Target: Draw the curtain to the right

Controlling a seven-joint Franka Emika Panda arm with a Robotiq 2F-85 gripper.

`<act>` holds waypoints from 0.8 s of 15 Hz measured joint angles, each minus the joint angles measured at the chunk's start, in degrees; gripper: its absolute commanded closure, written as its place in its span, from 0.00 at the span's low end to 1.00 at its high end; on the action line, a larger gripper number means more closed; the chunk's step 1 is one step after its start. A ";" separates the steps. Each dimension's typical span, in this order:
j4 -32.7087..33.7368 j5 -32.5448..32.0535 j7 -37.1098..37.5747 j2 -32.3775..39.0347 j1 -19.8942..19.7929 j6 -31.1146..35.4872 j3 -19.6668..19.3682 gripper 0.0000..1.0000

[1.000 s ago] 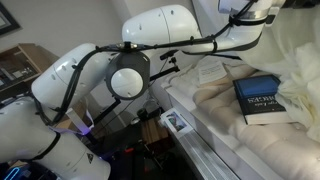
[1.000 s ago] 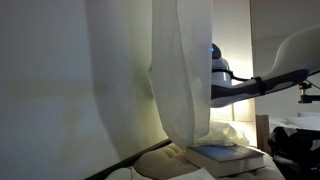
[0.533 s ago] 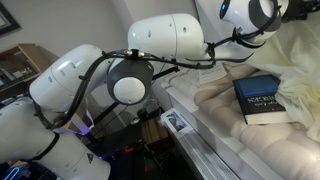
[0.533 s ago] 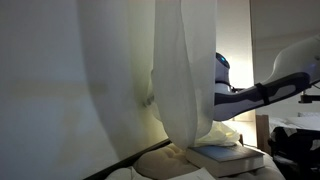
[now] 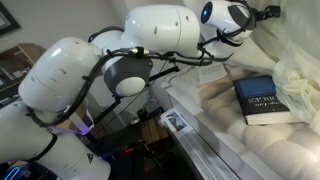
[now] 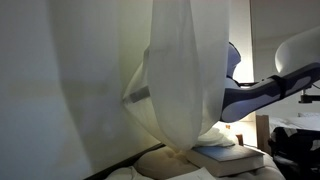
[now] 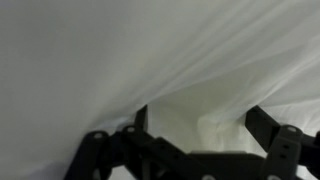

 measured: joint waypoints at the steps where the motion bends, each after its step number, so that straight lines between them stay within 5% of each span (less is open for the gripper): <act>1: -2.40 -2.39 -0.01 -0.74 -0.96 1.27 1.21 0.00; 8: -19.09 -16.00 -0.06 -9.27 -10.47 22.03 1.01 0.00; 12: -28.63 -34.99 0.13 -12.71 -24.83 22.45 17.58 0.00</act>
